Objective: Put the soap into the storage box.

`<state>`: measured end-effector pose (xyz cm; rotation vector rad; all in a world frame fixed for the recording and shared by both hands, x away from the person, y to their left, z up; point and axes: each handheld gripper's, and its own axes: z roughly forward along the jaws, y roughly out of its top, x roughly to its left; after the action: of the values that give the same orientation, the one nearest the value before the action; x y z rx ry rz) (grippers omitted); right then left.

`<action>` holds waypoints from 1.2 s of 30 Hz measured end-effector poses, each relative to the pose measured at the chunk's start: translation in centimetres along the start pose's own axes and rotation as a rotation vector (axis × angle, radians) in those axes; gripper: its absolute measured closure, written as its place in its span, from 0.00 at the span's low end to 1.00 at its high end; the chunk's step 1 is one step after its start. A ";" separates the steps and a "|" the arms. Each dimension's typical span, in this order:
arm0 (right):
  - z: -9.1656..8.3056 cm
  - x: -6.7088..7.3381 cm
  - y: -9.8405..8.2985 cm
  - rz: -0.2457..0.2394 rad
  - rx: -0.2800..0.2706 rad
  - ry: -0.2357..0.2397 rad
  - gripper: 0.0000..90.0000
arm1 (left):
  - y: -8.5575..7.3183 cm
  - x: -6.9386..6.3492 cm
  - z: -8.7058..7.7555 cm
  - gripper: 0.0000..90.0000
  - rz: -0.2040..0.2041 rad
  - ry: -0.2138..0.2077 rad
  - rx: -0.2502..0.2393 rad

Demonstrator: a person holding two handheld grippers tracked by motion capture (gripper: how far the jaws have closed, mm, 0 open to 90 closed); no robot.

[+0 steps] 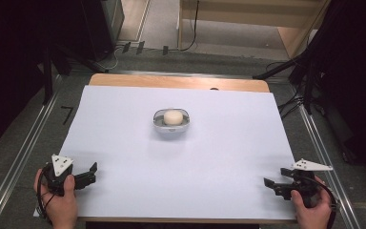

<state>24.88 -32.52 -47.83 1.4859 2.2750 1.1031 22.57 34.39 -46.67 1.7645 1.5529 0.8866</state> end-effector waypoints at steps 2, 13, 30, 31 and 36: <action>-0.4 -0.3 -0.4 0.002 -0.020 0.013 0.15 | 0.0 0.0 0.0 0.00 0.000 0.000 0.000; -1.6 -1.9 -1.5 0.075 -0.093 -0.031 0.15 | 0.0 0.0 0.0 0.00 0.002 0.000 0.000; -1.4 -2.1 -1.7 0.103 -0.114 -0.047 0.17 | 0.0 0.0 0.0 0.00 0.004 0.001 0.001; -1.4 -2.2 -1.7 0.100 -0.114 -0.045 0.17 | 0.0 0.0 0.0 0.00 0.003 0.002 0.001; -1.2 -2.1 -1.6 0.099 -0.105 -0.039 0.16 | 0.0 0.0 0.0 0.00 0.004 0.003 0.003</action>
<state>24.06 -35.22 -48.51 1.5787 2.1036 1.1897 22.57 34.34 -46.67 1.7694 1.5538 0.8901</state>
